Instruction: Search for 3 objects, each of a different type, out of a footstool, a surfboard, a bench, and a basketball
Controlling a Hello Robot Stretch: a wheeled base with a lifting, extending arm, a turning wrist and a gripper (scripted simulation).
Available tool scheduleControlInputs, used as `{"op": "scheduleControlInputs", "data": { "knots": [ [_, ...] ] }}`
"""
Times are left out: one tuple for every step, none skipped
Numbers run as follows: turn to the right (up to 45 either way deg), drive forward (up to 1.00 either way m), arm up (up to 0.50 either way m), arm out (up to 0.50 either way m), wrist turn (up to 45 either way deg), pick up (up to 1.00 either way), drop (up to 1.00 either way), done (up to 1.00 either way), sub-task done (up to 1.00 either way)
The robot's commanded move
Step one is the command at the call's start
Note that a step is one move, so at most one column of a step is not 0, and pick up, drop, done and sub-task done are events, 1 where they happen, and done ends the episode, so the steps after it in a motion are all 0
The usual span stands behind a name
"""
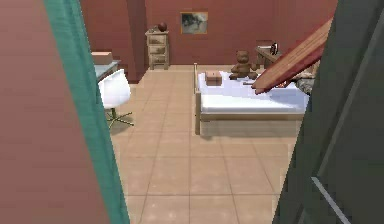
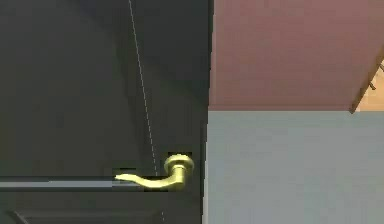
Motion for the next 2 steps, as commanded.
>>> {"op": "scheduleControlInputs", "data": {
  "knots": [
    [6.0, 0.00, 0.00, 0.00, 0.0, 0.00, 0.00, 0.00, 0.00],
    [0.0, 0.25, 0.00, 0.00, 0.0, 0.00, 0.00, 0.00, 0.00]
  ]
}}
